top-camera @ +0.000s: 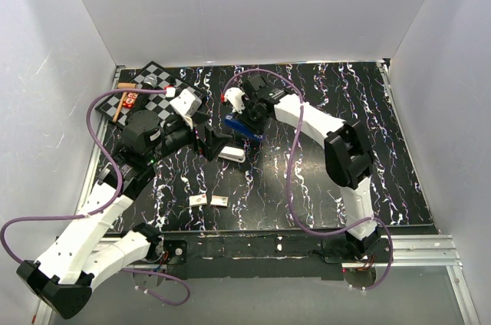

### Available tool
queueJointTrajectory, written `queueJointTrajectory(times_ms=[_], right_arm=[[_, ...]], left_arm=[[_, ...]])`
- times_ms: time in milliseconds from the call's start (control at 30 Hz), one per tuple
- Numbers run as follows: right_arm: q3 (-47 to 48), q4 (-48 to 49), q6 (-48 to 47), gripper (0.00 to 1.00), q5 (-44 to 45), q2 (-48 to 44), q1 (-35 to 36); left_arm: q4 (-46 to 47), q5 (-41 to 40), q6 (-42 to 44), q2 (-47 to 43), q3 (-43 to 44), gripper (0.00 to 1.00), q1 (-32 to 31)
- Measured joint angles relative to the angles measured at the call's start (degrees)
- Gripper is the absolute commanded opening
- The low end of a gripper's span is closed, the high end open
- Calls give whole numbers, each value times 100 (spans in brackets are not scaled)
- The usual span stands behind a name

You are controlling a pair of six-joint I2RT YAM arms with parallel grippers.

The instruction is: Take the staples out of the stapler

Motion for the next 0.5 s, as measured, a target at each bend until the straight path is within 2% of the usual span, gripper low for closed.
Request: queueJointTrajectory(times_ms=[500], right_arm=[[918, -413, -455, 1, -238, 866, 55]], left_arm=[[0, -2, 55, -33, 0, 98, 0]])
